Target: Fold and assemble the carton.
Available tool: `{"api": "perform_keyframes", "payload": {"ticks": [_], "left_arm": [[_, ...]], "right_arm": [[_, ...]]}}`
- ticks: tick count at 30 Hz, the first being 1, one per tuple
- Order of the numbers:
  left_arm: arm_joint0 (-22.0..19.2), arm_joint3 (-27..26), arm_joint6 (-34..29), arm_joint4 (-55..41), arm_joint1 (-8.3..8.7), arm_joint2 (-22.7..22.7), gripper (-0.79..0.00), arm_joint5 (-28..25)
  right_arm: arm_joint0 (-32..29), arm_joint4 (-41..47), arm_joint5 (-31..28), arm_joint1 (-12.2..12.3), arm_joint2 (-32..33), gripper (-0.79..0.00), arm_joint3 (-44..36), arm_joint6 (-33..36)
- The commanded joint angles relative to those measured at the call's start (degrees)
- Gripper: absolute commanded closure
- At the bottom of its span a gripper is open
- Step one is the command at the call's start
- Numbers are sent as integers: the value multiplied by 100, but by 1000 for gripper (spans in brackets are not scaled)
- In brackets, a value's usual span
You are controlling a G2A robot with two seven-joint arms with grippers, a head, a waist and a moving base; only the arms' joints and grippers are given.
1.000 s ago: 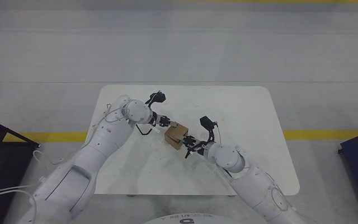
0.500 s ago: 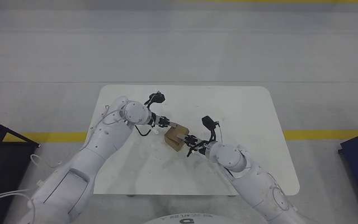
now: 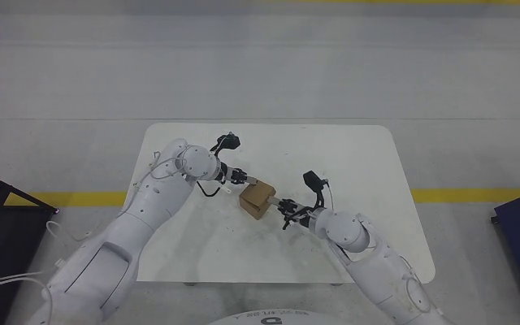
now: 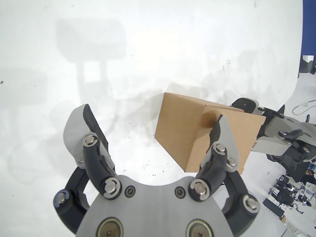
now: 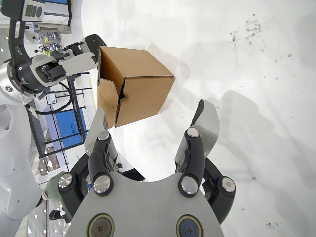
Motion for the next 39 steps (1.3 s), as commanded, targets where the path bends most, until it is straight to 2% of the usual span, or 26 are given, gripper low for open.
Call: {"api": "perform_keyframes", "payload": {"ticks": [1,10,17,19,25,34,39], "left_arm": [[-6,16,5,-2,-3,-2,-785,-4],[-23,62,0,-21,-13,-8,-785,-37],[-27,79,6,-20,-22,-5,-785,-43],[-24,76,6,-25,-23,-5,-785,-59],[-16,79,-3,-41,-24,-14,-785,-89],[24,-3,-28,-97,14,-107,-785,-225],[68,-91,-31,-79,38,-143,-785,-215]], "right_arm": [[69,-27,74,-12,-70,-616,27,6],[193,-15,217,-37,-165,-613,99,-30],[237,8,203,-58,-239,-634,108,-123],[235,23,184,-61,-241,-668,105,-143],[306,45,296,-77,-284,-662,155,-162],[0,-88,-131,-1,-126,-597,-3,-57],[-56,-108,-115,22,-51,-551,-43,-5]]}}
